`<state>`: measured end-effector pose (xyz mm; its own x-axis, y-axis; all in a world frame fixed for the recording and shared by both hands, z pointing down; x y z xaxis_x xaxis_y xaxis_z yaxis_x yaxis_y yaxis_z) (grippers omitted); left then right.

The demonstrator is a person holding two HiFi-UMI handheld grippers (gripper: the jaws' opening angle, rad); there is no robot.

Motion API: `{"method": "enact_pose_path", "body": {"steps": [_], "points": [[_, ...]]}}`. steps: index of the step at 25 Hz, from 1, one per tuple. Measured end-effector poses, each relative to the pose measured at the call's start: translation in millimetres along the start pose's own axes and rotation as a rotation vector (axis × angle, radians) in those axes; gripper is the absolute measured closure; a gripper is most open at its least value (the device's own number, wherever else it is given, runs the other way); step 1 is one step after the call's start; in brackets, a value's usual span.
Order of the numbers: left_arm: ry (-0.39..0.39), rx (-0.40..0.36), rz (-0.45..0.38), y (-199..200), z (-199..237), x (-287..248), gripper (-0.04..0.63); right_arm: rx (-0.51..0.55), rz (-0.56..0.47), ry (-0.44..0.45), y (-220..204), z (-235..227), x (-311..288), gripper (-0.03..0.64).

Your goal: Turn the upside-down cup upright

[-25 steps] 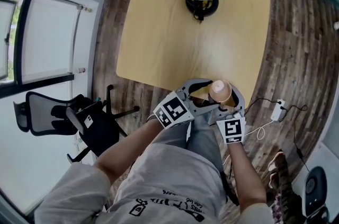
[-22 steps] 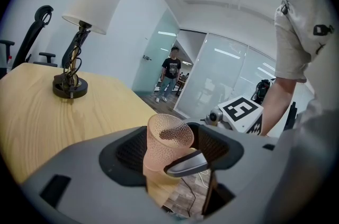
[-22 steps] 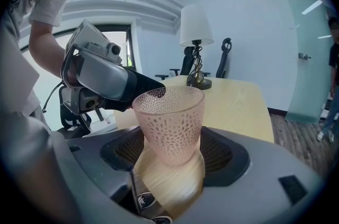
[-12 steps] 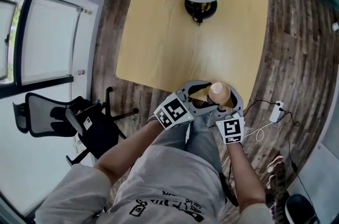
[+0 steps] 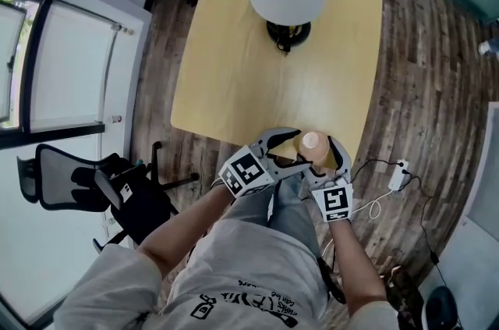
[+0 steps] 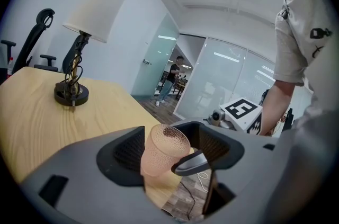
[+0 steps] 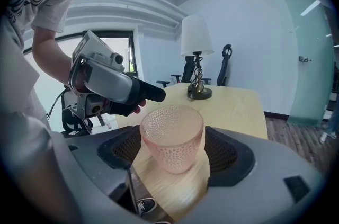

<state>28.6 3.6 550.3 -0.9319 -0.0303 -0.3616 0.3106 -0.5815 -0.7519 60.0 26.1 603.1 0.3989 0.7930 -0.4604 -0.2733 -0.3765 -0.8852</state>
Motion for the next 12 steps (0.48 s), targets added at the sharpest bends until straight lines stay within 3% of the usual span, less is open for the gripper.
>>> {"method": "enact_pose_path", "body": {"steps": [12], "points": [[0.004,-0.011,0.009,13.0,-18.5,13.0,0.279,-0.011,-0.055,-0.023,32.3,-4.2,17.9,0.262]]}}
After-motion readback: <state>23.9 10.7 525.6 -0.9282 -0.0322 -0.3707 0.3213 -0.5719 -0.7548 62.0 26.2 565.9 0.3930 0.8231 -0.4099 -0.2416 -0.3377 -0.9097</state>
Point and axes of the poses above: the fingertips, and each gripper's own axes: x backward along the fingers, z to its left, y out of its top, the point moved 2 cm from there along x, backward along the fingers, and after that the axes turned 11 degrees about x, right-handed, at the moved point
